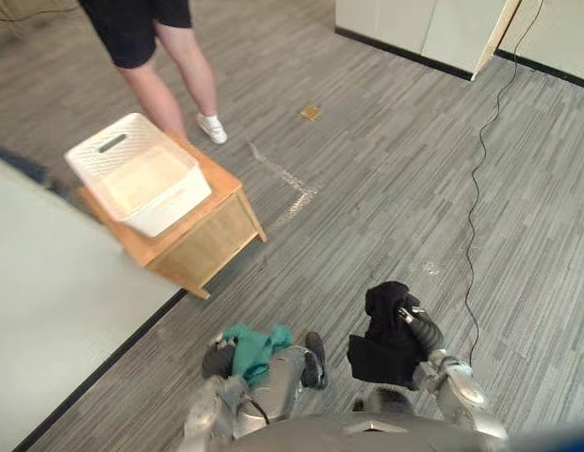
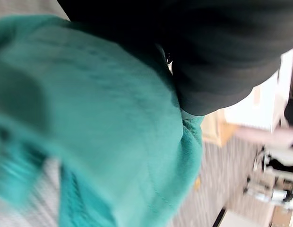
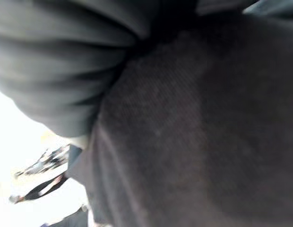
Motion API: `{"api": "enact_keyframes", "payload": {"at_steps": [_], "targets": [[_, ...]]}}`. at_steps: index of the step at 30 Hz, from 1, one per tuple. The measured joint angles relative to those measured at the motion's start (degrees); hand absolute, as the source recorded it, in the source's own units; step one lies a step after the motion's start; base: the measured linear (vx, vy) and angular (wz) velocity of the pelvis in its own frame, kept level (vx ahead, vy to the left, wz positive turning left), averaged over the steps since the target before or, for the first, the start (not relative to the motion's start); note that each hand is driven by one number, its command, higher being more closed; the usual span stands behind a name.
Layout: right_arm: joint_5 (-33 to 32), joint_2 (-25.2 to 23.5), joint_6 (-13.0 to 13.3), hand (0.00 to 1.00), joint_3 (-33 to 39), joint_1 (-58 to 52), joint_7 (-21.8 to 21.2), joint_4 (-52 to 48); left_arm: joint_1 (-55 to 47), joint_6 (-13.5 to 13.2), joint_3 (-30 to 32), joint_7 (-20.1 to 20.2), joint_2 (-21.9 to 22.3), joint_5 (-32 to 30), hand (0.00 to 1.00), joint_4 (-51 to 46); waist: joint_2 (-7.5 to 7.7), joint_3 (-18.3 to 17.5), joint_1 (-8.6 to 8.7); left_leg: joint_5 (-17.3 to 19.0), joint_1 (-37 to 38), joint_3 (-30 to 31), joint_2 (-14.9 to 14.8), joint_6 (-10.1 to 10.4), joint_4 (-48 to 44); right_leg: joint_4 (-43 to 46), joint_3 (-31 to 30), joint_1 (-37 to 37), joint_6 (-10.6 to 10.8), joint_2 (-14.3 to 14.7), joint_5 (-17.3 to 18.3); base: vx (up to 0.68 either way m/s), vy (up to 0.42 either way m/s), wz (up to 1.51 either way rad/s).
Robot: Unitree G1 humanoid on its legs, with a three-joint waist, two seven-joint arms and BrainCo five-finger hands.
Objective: Tidy the bed and pick cloth on bed and put in laundry
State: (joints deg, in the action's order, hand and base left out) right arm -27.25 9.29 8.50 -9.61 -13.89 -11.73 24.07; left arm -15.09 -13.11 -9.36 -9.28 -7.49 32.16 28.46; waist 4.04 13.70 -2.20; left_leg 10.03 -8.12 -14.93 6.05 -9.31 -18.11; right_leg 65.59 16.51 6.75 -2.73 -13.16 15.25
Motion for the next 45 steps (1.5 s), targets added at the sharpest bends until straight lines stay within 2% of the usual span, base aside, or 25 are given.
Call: {"api": "enact_keyframes", "payload": {"at_steps": [2, 5, 7, 8, 9, 10, 12, 14, 16, 18, 22, 24, 26, 27, 28, 29, 30, 31, 33, 36, 39, 42, 43, 44, 45], "targets": [[0.54, -0.79, 0.25, 1.00, -0.36, -1.88, -0.02, -0.64, 0.96, 0.08, -2.69, -0.01, 0.53, -0.38, 1.00, -0.59, -1.79, 0.52, 2.51, 1.85, 7.58, 4.44, -2.50, 2.12, 2.72, -4.36, -0.56, 2.70, 1.69, 1.82, 2.39, 0.66, -0.092, 0.83], [1.80, -2.24, 2.68, 1.00, -0.40, -4.49, -0.99, -1.00, 2.88, 0.80, -5.75, 0.20, 1.14, -1.80, 1.00, -1.31, -3.18, 0.27, 4.48, 3.56, 15.05, 9.46, -7.05, 5.02, 5.66, -29.86, -0.85, 9.44, 4.24, 3.45, 1.11, 0.86, -0.236, 0.80], [2.02, -2.68, 3.67, 1.00, -0.52, -4.73, -1.63, -1.22, 4.81, 1.37, -5.82, 0.42, 0.27, -1.90, 1.00, -1.13, -2.49, 0.03, 4.41, 7.05, 17.40, 11.46, -8.65, 10.29, 4.57, -55.41, -4.61, 10.82, 7.29, 4.54, -11.55, 0.76, -0.330, 0.76], [2.42, -2.68, 3.97, 1.00, -0.90, -5.03, -1.59, -1.62, 4.91, 1.53, -5.83, 0.46, -0.17, -1.89, 1.00, -0.71, -2.13, -0.32, 4.47, 10.70, 19.94, 13.63, -10.04, 12.38, 3.19, -56.51, -6.91, 10.27, 7.73, 4.81, -23.16, 0.62, -0.293, 0.68], [2.63, -2.27, 3.99, 1.00, -0.89, -4.74, -1.46, -1.23, 5.37, 1.64, -5.73, 0.47, 0.62, -1.88, 1.00, 0.62, -4.25, -0.21, 4.46, 11.55, 20.91, 14.51, -12.08, 13.22, 2.53, -53.98, -6.63, 10.26, 4.91, 6.40, -22.70, 0.75, -0.327, 0.41], [2.82, -1.31, 4.00, 1.00, -0.77, -2.09, -1.21, -0.69, 5.02, 1.70, -5.75, 0.70, 1.13, -1.92, 1.00, 1.31, -6.85, -0.55, 3.98, 9.49, 20.81, 15.20, -14.20, 13.77, 0.62, -48.74, -6.10, 11.16, 3.73, 7.90, -18.17, 0.82, -0.400, 0.17], [2.80, -1.33, 3.96, 1.00, -0.68, 0.64, -0.38, -0.78, 4.11, 1.69, -5.72, 0.62, 1.47, -1.89, 1.00, 1.60, -7.32, -0.69, 4.36, 3.27, 18.91, 15.65, -14.04, 14.62, -7.21, -40.10, -4.70, 11.70, 1.22, 6.70, -10.92, 0.69, -0.382, 0.29], [2.74, -0.48, 3.52, 1.00, -0.77, 2.28, 0.01, -0.54, 3.41, 1.61, -5.49, 0.76, 3.14, -1.25, 1.00, 2.32, -9.82, -0.51, 3.97, -4.77, 8.51, 17.16, -17.57, 17.63, -33.46, -40.00, -2.73, 4.83, 0.74, 8.44, -4.45, 0.58, -0.283, 0.44], [2.87, -0.44, 3.06, 1.00, -0.68, 2.50, -0.15, -0.19, 3.07, 1.56, -5.15, 1.69, 3.43, -1.26, 1.00, 2.31, -10.12, -0.17, 2.83, -1.92, 1.99, 15.61, -18.43, 15.16, -47.22, -44.04, -0.85, -3.04, -0.61, 9.90, -3.32, 0.52, -0.194, 0.17], [3.92, -0.44, 3.27, 1.00, -0.25, 2.54, -1.42, -0.15, 2.37, 1.34, -5.18, 1.95, 3.48, -1.35, 1.00, 1.95, -9.10, 0.19, 1.60, 0.13, -2.22, 12.47, -15.99, 14.94, -45.40, -49.62, -0.10, -9.74, -0.66, 10.08, -2.94, 0.46, -0.160, 0.02], [6.12, -0.27, 3.12, 1.00, 0.07, 2.45, -2.79, -0.17, 0.49, 1.19, -5.18, 1.69, 4.60, -1.20, 1.00, -2.08, -7.83, -0.41, 1.31, 0.42, -6.71, -7.56, -12.72, 13.31, -15.19, -60.25, 5.39, -19.51, 1.15, 10.68, -2.75, 0.49, -0.096, 0.46], [6.19, -0.21, 2.89, 1.00, 0.29, 0.15, -2.59, -0.46, 0.82, 1.38, -5.48, 1.19, 6.05, -1.16, 1.00, -2.98, -6.67, -1.39, 1.93, -2.09, -5.72, -24.32, -11.02, 8.07, -3.67, -63.22, 11.50, -24.13, 3.38, 11.87, -1.52, 0.56, -0.065, 1.31], [6.16, -0.23, 2.31, 1.00, 0.41, -1.42, -1.82, -0.52, 0.80, 1.64, -6.06, 0.44, 6.82, -1.13, 1.00, -2.96, -6.66, -2.34, 1.89, -2.68, -4.49, -31.70, -9.62, 3.21, 1.04, -62.29, 15.51, -26.35, 6.19, 13.66, 0.29, 0.56, -0.035, 1.34], [6.11, -0.37, 1.80, 1.00, 0.53, -2.35, -0.95, -0.24, 0.28, 1.91, -6.33, 0.07, 7.11, -0.48, 1.00, -2.74, -7.18, -4.05, 1.20, -2.79, -3.83, -31.04, -7.81, -4.60, 4.59, -58.54, 16.60, -26.77, 7.86, 14.67, 2.81, 0.55, -0.027, 1.47], [6.06, -1.16, 0.80, 1.00, 0.56, -2.21, 0.25, 0.48, 0.16, 3.17, -5.71, -0.54, 6.73, 0.45, 1.00, -1.06, -4.14, -5.33, 1.00, -1.64, -2.94, -28.48, -5.29, -7.56, 4.68, -49.07, 17.94, -24.76, 9.13, 10.99, 5.11, 0.55, -0.024, 1.44], [6.06, -1.21, 0.60, 1.00, 0.57, -1.98, 0.57, 0.57, 0.24, 3.67, -5.45, -0.97, 6.86, 0.47, 1.00, -0.71, -3.73, -5.47, 1.02, -1.14, -2.62, -26.98, -4.69, -7.71, 4.63, -41.96, 18.61, -22.82, 9.25, 9.07, 5.01, 0.65, -0.006, 1.48], [6.01, -1.51, -0.06, 1.00, 1.19, -1.12, 1.87, 0.76, 0.23, 4.02, -4.40, -1.61, 6.53, 0.40, 1.00, 0.07, -1.89, -5.61, 0.56, 0.06, -1.22, -23.23, -2.45, -6.85, 4.42, -16.30, 18.19, -14.01, 2.19, 0.62, 0.35, 0.44, 0.017, 1.16], [5.78, -1.43, -0.10, 1.00, 1.48, -0.39, 2.53, 1.19, 0.33, 4.06, -3.87, -1.75, 6.35, 0.35, 1.00, 0.63, -1.43, -5.43, 0.66, 0.57, -0.21, -21.44, -1.58, -6.32, 4.08, -8.19, 16.96, -11.07, 0.73, -1.94, -0.20, 0.67, 0.010, 1.60], [4.67, -1.63, -0.11, 1.00, 2.39, -0.58, 4.43, 2.69, 0.32, 4.05, -3.96, -2.38, 5.75, -0.25, 1.00, 2.67, -2.14, -4.74, 2.03, 1.45, 6.33, -13.09, -0.20, -5.27, 4.47, 1.12, 9.80, -5.00, 1.67, -4.72, 0.31, 0.63, -0.028, 1.89], [3.68, -1.79, 0.28, 1.00, 2.17, -3.92, 5.71, 1.98, 0.29, 3.71, -3.92, -2.33, 4.21, -0.33, 1.00, 2.29, -3.12, -4.41, 2.90, 1.11, 11.48, -2.78, -0.20, -4.08, 6.68, -4.78, 3.03, 0.32, 3.17, -4.17, 1.16, 0.49, -0.122, 2.09], [3.10, -3.63, 2.36, 1.00, 2.42, -6.40, 6.13, 2.06, 0.83, 3.63, -3.77, -2.35, 2.03, -0.65, 1.00, 2.19, -3.19, -4.10, 3.80, 1.72, 13.20, 10.66, -1.75, -0.42, 8.30, -28.40, -8.35, 4.89, 6.76, 1.56, 0.25, 0.46, -0.339, 2.22], [1.65, -4.33, 3.65, 1.00, 2.63, -6.24, 5.92, 3.20, 0.12, 3.64, -2.77, -2.37, 1.27, -2.43, 1.00, 2.89, -2.78, -3.54, 3.74, 3.69, 13.33, 19.41, -4.42, 3.45, 7.00, -52.58, -16.35, 4.55, 9.50, 5.38, -6.96, 0.36, -0.440, 1.46], [1.32, -4.91, 4.62, 1.00, 2.73, -5.95, 5.67, 3.12, -0.20, 3.52, -2.78, -2.33, 0.20, -2.50, 1.00, 2.89, -1.08, -3.30, 2.68, 5.05, 13.79, 21.68, -4.11, 5.42, 5.91, -57.94, -17.97, 4.88, 11.05, 4.63, -9.27, 0.47, -0.628, 1.34], [0.83, -5.02, 4.84, 1.00, 2.76, -5.69, 5.51, 2.92, -1.04, 3.11, -1.72, -2.25, -0.64, -2.61, 1.00, 2.44, 0.40, -3.00, 2.54, 7.90, 14.22, 24.10, -4.00, 7.30, 3.35, -56.83, -18.58, 4.92, 11.72, 4.08, -12.82, 0.41, -0.543, 1.09], [0.68, -4.63, 4.86, 1.00, 2.98, -5.45, 5.51, 2.87, -1.51, 3.06, -1.16, -2.27, -0.59, -2.65, 1.00, 2.59, 0.19, -3.24, 2.50, 9.01, 14.67, 25.24, -4.74, 8.22, 2.43, -54.92, -18.38, 4.75, 10.98, 4.96, -14.44, 0.32, -0.422, 0.81]]}}
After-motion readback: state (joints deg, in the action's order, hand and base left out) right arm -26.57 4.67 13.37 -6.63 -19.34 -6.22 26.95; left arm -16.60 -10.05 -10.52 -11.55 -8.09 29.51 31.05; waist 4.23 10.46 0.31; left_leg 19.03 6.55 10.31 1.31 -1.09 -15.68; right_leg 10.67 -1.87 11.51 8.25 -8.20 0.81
